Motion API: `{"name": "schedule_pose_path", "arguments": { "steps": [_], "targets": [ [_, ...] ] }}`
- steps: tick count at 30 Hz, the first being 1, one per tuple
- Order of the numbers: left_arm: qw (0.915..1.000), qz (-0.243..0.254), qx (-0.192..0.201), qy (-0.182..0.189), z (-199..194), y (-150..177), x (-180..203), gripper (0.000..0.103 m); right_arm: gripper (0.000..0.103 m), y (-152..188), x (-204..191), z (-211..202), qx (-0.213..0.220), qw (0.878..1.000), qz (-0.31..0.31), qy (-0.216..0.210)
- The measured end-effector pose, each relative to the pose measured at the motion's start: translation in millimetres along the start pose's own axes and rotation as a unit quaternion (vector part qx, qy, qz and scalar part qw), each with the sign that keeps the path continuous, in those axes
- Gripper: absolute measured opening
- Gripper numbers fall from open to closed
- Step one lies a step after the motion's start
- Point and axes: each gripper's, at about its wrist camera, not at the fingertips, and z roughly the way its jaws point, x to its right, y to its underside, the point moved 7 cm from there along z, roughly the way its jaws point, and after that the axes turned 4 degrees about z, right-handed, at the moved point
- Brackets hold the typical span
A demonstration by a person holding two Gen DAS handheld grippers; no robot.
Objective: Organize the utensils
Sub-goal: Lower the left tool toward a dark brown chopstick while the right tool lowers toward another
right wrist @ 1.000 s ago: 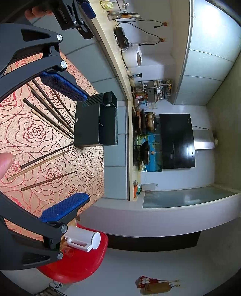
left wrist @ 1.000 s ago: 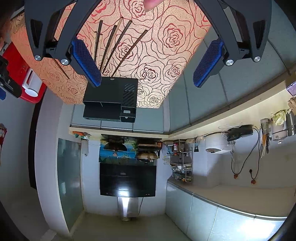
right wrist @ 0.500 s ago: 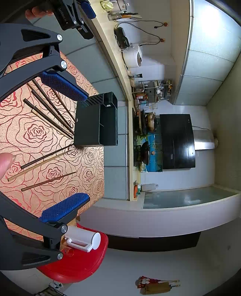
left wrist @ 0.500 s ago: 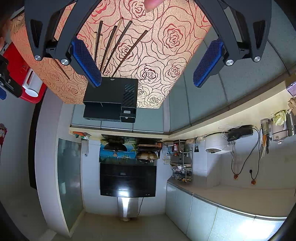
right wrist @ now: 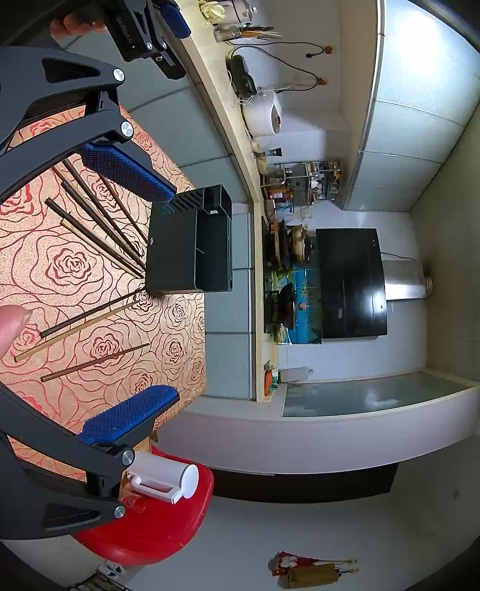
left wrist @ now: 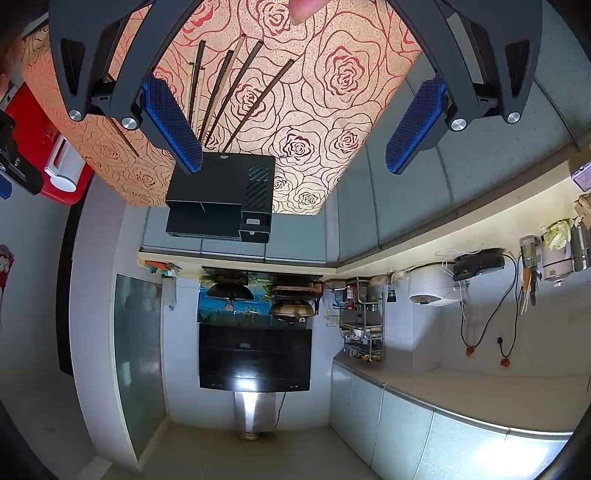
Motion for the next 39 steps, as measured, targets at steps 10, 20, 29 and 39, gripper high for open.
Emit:
{"name": "schedule_pose_path", "arguments": {
  "steps": [10,20,29,39],
  "targets": [
    [1.0,0.002,-0.002,0.003,-1,-1,0,0.096,0.097,0,1,1,-0.002,1.0,-0.002,0.001],
    [0.9999,0.005,-0.014,0.005,7,5,1,0.096,0.096,4,3,4,-0.007,1.0,-0.003,0.003],
    [0.9975,0.008,-0.068,0.017,43,31,-8,0.096,0.097,29,21,28,-0.049,0.999,-0.009,0.022],
    [0.9849,0.047,-0.157,0.057,100,91,4,0.096,0.097,60,41,53,-0.101,0.994,-0.003,0.038]
  ]
}}
